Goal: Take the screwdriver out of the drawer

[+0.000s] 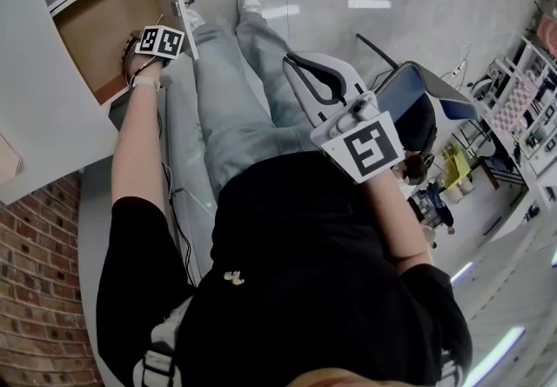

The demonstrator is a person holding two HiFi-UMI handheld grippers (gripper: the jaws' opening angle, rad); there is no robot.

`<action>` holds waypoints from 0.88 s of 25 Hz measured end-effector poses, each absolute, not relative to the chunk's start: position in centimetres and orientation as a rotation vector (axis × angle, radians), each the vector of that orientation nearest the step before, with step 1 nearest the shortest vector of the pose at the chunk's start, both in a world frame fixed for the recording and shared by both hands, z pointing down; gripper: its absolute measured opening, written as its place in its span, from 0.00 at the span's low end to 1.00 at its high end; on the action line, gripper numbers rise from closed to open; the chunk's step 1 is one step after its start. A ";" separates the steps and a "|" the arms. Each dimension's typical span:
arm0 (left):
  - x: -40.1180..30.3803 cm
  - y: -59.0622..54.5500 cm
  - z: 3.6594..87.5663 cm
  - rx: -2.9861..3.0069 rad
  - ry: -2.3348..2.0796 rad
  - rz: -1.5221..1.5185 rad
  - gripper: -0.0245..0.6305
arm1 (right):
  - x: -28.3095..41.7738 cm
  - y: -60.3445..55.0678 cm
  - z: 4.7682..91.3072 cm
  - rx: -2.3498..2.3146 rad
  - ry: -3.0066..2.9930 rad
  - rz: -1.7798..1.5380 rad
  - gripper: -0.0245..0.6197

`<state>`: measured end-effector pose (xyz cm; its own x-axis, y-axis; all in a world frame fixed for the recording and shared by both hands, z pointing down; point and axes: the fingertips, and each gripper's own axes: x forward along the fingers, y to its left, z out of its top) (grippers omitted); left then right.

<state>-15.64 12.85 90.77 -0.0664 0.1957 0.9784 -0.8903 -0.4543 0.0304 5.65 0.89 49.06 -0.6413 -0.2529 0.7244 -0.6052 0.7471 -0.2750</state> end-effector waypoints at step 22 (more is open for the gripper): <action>-15.9 12.0 89.4 1.376 -0.837 1.712 0.16 | 6.0 0.1 48.4 0.665 -2.285 0.677 0.06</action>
<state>-15.92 12.05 89.45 -0.1197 0.1632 0.9793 -0.8728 -0.4874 -0.0255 6.02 0.08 48.44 -0.6566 -0.2739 0.7027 -0.6124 0.7374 -0.2848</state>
